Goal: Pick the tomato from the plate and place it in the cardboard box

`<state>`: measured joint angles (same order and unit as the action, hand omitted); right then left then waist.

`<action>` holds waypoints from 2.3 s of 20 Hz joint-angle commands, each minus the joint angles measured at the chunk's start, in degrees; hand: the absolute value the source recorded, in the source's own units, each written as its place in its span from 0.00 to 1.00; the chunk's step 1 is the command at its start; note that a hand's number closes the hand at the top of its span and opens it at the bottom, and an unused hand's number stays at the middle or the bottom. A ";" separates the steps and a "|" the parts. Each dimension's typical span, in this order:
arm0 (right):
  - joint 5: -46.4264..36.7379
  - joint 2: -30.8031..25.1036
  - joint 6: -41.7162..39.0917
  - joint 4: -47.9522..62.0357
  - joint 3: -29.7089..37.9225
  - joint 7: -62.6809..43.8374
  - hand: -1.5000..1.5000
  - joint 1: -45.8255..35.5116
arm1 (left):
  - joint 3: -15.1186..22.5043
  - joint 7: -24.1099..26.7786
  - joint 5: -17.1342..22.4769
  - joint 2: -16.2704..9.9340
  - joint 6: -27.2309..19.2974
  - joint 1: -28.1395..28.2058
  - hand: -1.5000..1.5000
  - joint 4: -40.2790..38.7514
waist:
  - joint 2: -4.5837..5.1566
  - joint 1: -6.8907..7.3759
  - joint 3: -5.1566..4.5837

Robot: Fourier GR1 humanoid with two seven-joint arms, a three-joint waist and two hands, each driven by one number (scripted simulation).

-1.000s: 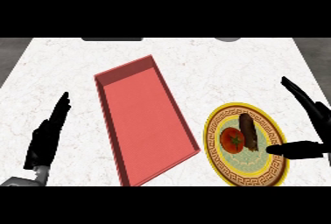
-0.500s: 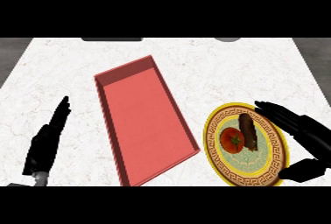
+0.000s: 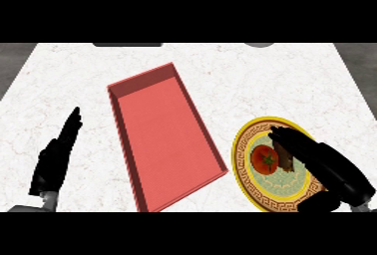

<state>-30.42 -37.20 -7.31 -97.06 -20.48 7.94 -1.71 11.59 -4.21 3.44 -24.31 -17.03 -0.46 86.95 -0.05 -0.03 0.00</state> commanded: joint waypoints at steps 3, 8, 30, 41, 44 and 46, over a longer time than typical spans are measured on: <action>-8.85 6.57 1.06 1.94 -1.81 -3.95 0.00 0.93 | -1.16 -2.77 -2.56 0.98 1.26 2.46 0.50 5.49 | -0.01 0.24 0.02; -10.90 8.65 -2.73 5.63 2.51 -0.12 0.00 -0.69 | -4.71 -1.15 -5.02 3.97 3.88 -1.65 0.50 -0.88 | 0.04 0.03 0.01; -18.37 18.60 -6.48 15.62 11.36 5.90 0.00 -7.29 | -11.60 1.59 -10.04 9.56 11.76 0.56 0.50 -1.30 | 0.06 0.22 0.00; -24.97 22.21 -3.83 18.44 8.43 9.02 0.00 -2.61 | -13.10 -3.10 -11.78 11.50 13.90 2.22 0.50 5.14 | 0.02 0.15 0.01; -25.26 23.13 -3.16 21.96 10.38 10.62 1.00 -5.76 | -14.48 0.77 -12.13 12.63 14.15 1.38 0.50 0.44 | 0.05 0.12 0.01; -26.53 22.81 -0.21 15.90 10.04 9.03 1.00 -3.96 | -14.26 -0.13 -12.42 10.85 14.59 5.09 0.50 6.17 | -0.02 0.16 0.01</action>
<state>-55.54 -15.45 -10.68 -79.08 -10.61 17.21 -6.04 -1.60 -5.46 -9.15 -12.53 -3.60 2.45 91.38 -0.17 0.04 -0.28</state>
